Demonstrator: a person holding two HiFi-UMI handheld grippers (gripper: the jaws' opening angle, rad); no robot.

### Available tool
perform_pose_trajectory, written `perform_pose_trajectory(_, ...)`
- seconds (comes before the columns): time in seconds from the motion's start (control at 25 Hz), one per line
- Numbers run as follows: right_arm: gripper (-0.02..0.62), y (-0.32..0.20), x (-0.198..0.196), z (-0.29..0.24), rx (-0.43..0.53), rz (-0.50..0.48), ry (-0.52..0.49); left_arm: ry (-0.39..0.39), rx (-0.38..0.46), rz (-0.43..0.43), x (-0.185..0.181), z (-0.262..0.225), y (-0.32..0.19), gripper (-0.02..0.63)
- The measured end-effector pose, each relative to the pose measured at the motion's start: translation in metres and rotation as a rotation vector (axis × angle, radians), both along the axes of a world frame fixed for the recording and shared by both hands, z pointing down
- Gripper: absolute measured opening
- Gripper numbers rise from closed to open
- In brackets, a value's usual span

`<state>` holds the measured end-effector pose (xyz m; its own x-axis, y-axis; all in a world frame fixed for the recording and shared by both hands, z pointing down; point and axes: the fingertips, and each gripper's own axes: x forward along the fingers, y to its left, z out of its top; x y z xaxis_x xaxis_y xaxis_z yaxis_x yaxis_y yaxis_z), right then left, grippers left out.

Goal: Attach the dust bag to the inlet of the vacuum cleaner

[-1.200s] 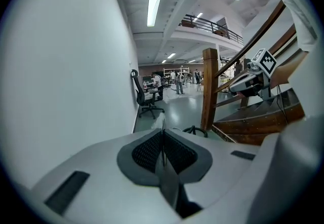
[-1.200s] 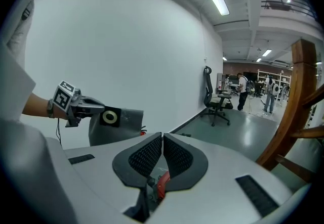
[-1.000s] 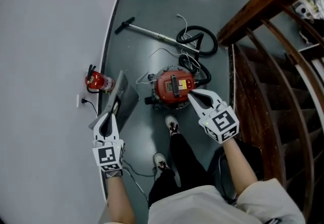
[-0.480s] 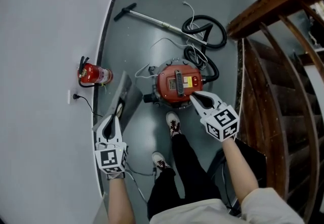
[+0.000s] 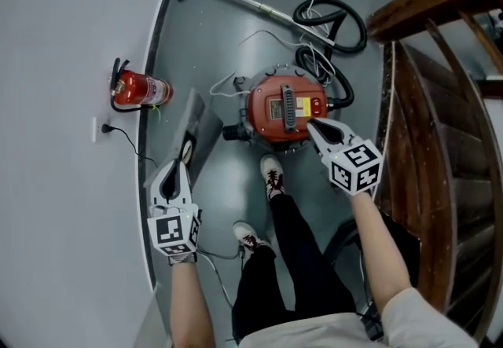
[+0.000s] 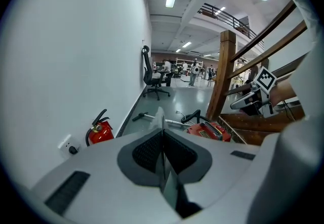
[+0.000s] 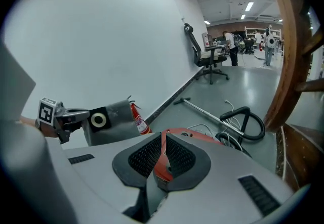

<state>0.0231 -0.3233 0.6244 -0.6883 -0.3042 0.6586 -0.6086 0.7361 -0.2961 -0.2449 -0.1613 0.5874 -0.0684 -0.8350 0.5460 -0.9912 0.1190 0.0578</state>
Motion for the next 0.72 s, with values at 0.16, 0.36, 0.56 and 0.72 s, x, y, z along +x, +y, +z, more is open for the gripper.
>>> perform_pose_trajectory(0.16,0.031,0.003,0.002,0.03,-0.05,0.006,-0.011,-0.003,-0.018,-0.006,-0.001,0.021,0.003,0.014)
perform_pose_trajectory(0.36,0.031,0.002,0.0,0.053,-0.099,0.003,-0.024,0.017,-0.05,-0.013,0.003,0.059,0.003,0.014)
perform_pose_trajectory(0.56,0.032,-0.008,-0.004,0.077,-0.113,-0.006,-0.01,0.035,-0.08,-0.02,0.009,0.095,-0.001,0.014)
perform_pose_trajectory(0.72,0.035,-0.012,-0.003,0.092,-0.123,-0.009,0.01,0.045,-0.1,-0.016,0.014,0.117,-0.004,0.014)
